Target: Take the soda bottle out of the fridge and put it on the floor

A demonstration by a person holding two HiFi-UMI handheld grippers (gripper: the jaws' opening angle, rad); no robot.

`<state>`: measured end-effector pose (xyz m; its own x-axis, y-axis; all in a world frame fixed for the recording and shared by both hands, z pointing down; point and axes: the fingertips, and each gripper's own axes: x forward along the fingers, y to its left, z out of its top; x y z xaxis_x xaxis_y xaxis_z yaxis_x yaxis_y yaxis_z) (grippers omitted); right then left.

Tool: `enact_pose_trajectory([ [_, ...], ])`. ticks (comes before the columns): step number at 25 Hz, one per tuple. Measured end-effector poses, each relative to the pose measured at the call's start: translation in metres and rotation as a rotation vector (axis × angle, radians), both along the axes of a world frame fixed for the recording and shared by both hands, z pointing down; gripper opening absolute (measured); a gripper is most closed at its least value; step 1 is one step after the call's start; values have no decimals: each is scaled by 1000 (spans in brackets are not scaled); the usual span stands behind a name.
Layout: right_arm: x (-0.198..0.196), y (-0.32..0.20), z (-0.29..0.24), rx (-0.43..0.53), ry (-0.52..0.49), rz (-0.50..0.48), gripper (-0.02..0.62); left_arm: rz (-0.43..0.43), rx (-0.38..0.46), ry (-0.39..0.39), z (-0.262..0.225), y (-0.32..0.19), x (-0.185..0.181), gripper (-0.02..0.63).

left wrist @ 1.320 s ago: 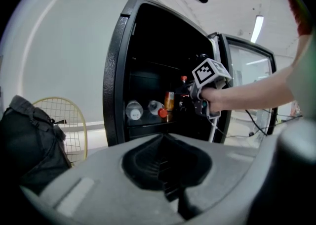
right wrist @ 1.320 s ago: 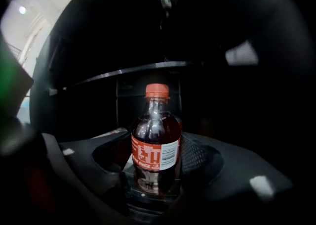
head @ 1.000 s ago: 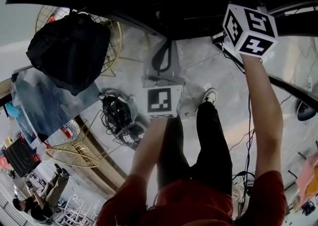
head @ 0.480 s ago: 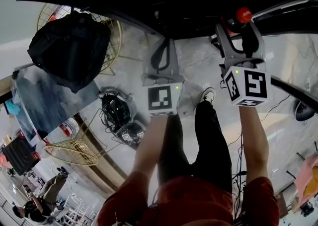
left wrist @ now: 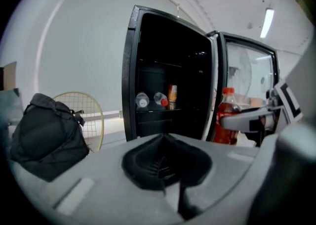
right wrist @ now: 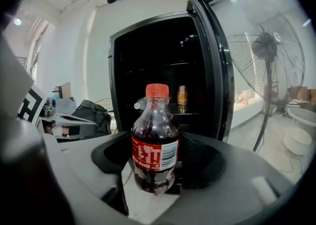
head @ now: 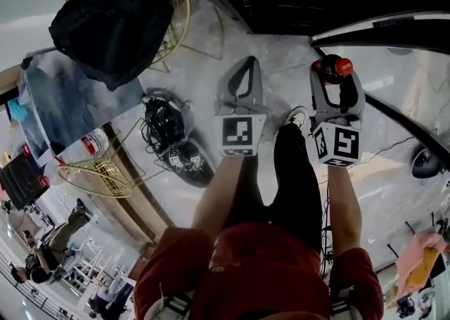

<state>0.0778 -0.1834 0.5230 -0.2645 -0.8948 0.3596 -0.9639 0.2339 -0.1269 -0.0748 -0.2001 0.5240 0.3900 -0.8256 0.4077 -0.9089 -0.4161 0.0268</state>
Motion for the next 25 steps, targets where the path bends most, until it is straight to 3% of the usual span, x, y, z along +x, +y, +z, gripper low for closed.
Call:
enact_pose_trajectory([
  [10,-22,27,21,-28,42,-143,295,-83,-23,-25,16,39,-22,0],
  [18,-52,60,44,-54,20,-294,295,-176,-29,-45,31,85,-37,0],
  [25,-87,107,84,-76,32,-341,295,-224,-34,-8,58,142,-67,0],
])
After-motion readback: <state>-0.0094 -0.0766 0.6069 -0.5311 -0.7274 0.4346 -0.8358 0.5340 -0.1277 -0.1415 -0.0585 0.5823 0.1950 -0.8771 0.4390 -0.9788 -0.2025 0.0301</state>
